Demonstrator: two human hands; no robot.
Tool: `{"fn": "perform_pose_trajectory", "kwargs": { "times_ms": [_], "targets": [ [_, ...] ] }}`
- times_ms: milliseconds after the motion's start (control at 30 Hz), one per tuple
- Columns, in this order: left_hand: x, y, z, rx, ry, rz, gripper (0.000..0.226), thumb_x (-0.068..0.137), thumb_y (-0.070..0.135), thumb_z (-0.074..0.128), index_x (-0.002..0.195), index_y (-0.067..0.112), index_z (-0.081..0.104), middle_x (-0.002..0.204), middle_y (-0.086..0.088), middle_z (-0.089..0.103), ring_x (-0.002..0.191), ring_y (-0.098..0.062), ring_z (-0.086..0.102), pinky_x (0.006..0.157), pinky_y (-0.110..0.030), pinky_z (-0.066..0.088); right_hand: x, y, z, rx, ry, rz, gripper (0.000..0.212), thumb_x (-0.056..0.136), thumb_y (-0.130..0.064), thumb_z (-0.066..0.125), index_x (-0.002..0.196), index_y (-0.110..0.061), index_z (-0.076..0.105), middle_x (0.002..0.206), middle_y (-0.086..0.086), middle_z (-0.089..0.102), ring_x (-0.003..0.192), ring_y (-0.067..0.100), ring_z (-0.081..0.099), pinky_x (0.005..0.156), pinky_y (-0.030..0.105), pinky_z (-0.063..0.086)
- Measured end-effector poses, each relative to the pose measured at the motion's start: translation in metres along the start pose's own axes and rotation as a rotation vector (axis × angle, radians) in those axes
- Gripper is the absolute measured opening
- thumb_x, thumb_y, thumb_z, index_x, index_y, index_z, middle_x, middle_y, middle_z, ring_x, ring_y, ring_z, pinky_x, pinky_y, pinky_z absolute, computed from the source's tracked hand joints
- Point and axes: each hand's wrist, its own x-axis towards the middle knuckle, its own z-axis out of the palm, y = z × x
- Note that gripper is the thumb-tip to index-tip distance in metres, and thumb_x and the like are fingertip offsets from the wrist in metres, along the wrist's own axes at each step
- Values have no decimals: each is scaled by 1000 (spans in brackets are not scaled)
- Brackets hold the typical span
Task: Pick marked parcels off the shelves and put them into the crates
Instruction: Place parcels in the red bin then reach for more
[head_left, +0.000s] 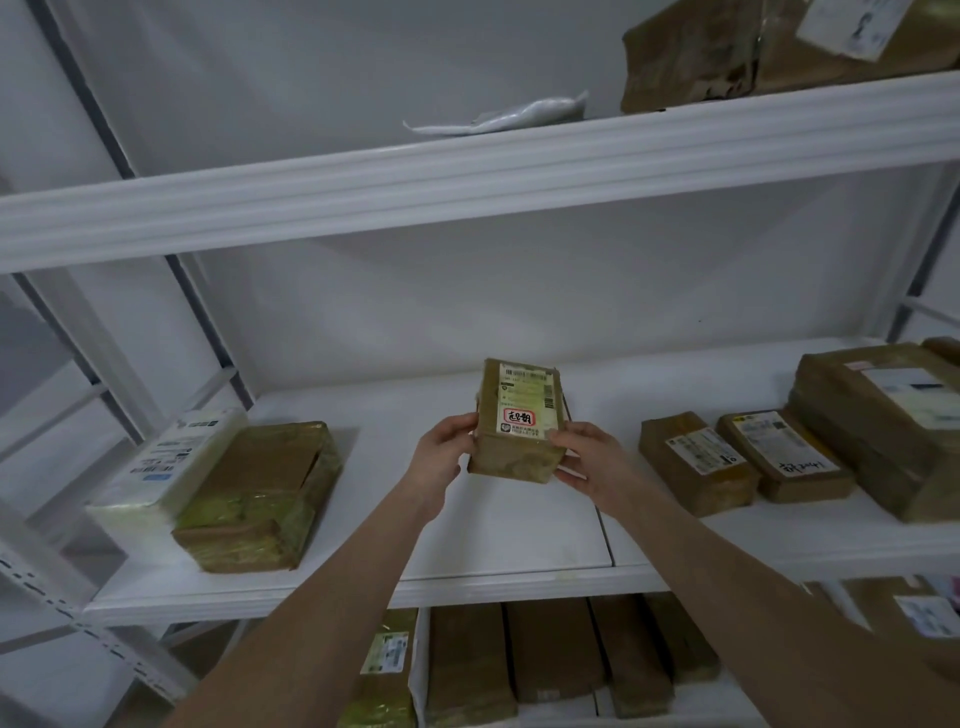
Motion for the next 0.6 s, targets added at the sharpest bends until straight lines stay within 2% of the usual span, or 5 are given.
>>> {"fn": "perform_pose_trajectory", "kwargs": {
  "times_ms": [133, 233, 367, 467, 600],
  "targets": [
    [0, -4, 2, -33, 15, -32, 19, 91, 17, 57, 108, 20, 65, 111, 2, 68, 111, -12, 57, 104, -41, 32, -6, 2, 4, 22, 33, -27, 20, 86, -1, 65, 100, -11, 57, 104, 9, 69, 87, 19, 65, 79, 30, 51],
    [0, -8, 3, -29, 33, -14, 27, 91, 23, 62, 117, 17, 61, 116, 0, 66, 112, -16, 58, 93, -34, 36, -8, 3, 8, -41, 53, -39, 40, 85, 3, 63, 120, -13, 52, 102, 2, 68, 85, 14, 64, 72, 26, 49],
    [2, -15, -2, -30, 3, 1, 57, 89, 20, 65, 142, 16, 42, 123, -2, 64, 114, -20, 57, 92, -34, 38, -11, 4, 14, -148, 18, -23, 61, 83, 8, 59, 135, -21, 46, 102, -1, 67, 86, 11, 62, 65, 25, 47],
    [3, -19, -7, -1, -29, -10, 62, 86, 13, 68, 142, 17, 43, 118, -5, 67, 109, -21, 62, 87, -32, 46, -12, 5, 22, -162, 13, 16, 63, 82, 9, 58, 134, -24, 47, 101, 1, 67, 85, 12, 61, 62, 26, 47],
    [1, -23, -15, -12, -25, -11, 55, 84, 0, 65, 135, 18, 52, 119, -10, 66, 93, -19, 67, 67, -23, 52, -10, 9, 31, -180, 13, 25, 67, 78, 14, 60, 134, -21, 47, 110, 5, 65, 86, 15, 62, 61, 27, 50]
  ]
}}
